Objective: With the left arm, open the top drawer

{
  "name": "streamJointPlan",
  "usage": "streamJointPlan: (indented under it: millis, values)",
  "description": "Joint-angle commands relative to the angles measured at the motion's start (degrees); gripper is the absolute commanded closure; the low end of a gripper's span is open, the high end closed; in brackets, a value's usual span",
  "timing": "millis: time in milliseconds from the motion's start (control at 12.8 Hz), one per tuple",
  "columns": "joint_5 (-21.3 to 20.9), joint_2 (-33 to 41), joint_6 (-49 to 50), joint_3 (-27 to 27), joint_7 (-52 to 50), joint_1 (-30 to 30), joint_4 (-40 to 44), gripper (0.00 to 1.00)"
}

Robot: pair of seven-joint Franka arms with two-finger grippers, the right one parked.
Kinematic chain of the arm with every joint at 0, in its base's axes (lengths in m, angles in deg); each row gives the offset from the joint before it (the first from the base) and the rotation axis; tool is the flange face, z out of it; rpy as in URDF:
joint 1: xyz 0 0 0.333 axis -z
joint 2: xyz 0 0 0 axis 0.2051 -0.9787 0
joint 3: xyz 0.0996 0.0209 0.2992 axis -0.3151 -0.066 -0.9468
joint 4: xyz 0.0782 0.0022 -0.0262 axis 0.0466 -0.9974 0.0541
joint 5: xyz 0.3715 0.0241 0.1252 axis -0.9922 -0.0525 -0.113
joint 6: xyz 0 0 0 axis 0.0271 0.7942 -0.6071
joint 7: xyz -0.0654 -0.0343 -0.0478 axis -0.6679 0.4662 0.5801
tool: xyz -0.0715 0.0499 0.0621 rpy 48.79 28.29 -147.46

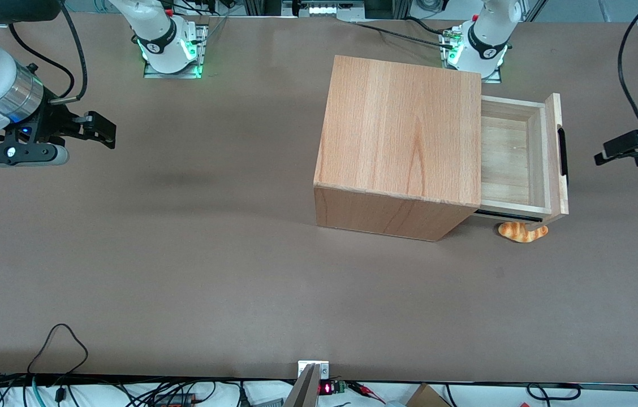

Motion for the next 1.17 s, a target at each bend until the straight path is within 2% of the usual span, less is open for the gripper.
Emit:
streamJointPlan:
  millis: [0, 157, 705, 861, 1096]
  values:
    - [-3.1, 0.8, 3.5, 1.0, -1.3, 0.0, 3.3, 0.00]
    - [-5.2, 0.9, 4.5, 2.5, -1.2, 0.1, 3.8, 0.00]
    - [-5.7, 1.2, 8.0, 3.4, -1.1, 0.7, 7.2, 0.00]
    - [-7.6, 1.5, 8.0, 0.6, -2.1, 5.5, 7.4, 0.00]
    - [-8.9, 1.9, 8.0, -6.8, -4.7, 14.8, 7.5, 0.00]
